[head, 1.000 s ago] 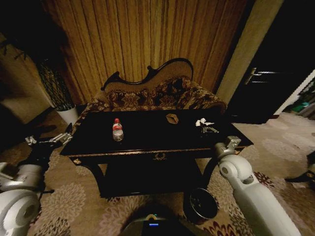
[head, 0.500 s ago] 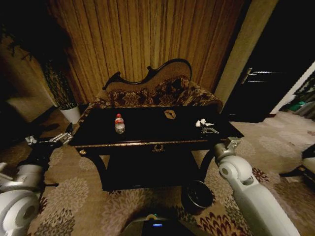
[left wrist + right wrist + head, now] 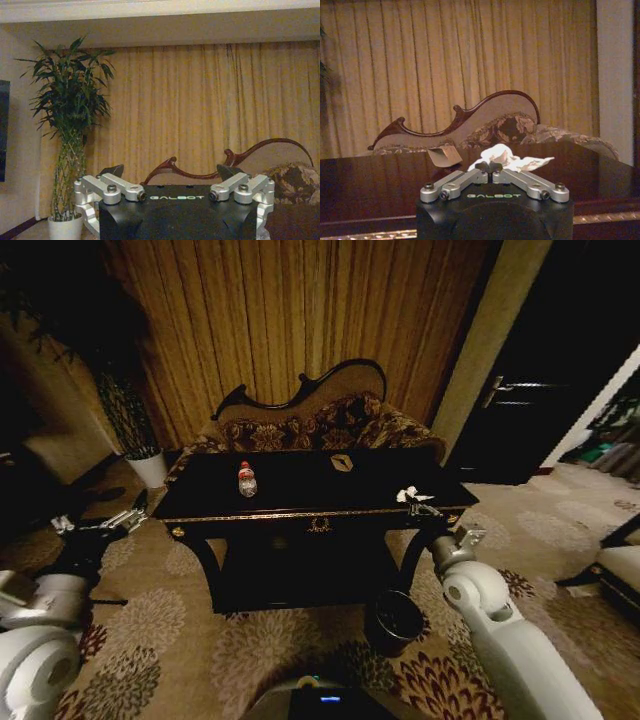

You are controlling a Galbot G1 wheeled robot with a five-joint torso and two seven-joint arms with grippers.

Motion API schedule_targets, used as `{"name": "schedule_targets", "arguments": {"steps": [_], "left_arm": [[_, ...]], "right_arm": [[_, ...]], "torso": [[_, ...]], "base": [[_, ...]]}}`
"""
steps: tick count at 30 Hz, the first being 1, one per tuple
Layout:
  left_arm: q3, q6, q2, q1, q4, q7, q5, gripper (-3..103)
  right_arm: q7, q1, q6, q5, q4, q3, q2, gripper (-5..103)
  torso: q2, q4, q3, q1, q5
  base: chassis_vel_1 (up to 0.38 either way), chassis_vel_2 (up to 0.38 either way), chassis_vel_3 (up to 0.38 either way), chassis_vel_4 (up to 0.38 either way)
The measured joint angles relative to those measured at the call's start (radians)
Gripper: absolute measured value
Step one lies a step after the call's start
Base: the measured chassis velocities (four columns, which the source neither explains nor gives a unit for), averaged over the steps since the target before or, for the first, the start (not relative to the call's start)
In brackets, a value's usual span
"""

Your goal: Move to the front of the table and place the trash on the table into the trash bin.

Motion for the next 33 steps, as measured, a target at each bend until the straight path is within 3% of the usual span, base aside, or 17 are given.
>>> {"name": "schedule_targets", "arguments": {"steps": [8, 12, 20, 26, 33], "left_arm": [[-0.001, 0.0, 0.0, 0.0, 0.0, 0.0, -0.001, 100], [-0.002, 0.0, -0.001, -0.003, -0.001, 0.0, -0.001, 100], [-0.03, 0.0, -0.003, 0.002, -0.01, -0.001, -0.017, 100], [-0.038, 0.0, -0.003, 0.011, -0.01, -0.003, -0.02, 100], [-0.044, 0.0, -0.004, 0.018, -0.01, -0.004, -0.021, 100]], "right_arm": [[-0.039, -0.066, 0.029, -0.043, -0.084, 0.03, 0.046, 0], [-0.079, -0.093, 0.069, -0.077, -0.205, 0.028, 0.073, 0], [-0.178, -0.037, 0.17, -0.211, -0.616, -0.019, 0.147, 0], [-0.197, 0.051, 0.266, -0.297, -0.92, -0.027, 0.193, 0], [-0.205, 0.075, 0.317, -0.35, -1.029, -0.025, 0.212, 0]], "torso": [[0.0, 0.0002, 0.0, 0.001, 0.0002], [0.0, -0.0001, 0.0, 0.001, 0.0001], [0.0, 0.0002, 0.0, 0.001, 0.0002], [0.0, 0.0001, 0.0, 0.0, 0.0002], [0.0, 0.0, 0.0, 0.0, 0.0002]], "base": [[0.0, 0.0, 0.0, 0.0], [0.0, 0.0, 0.0, 0.0], [0.0, 0.0, 0.0, 0.0], [0.0, 0.0, 0.0, 0.0], [0.0, 0.0, 0.0, 0.0]]}}
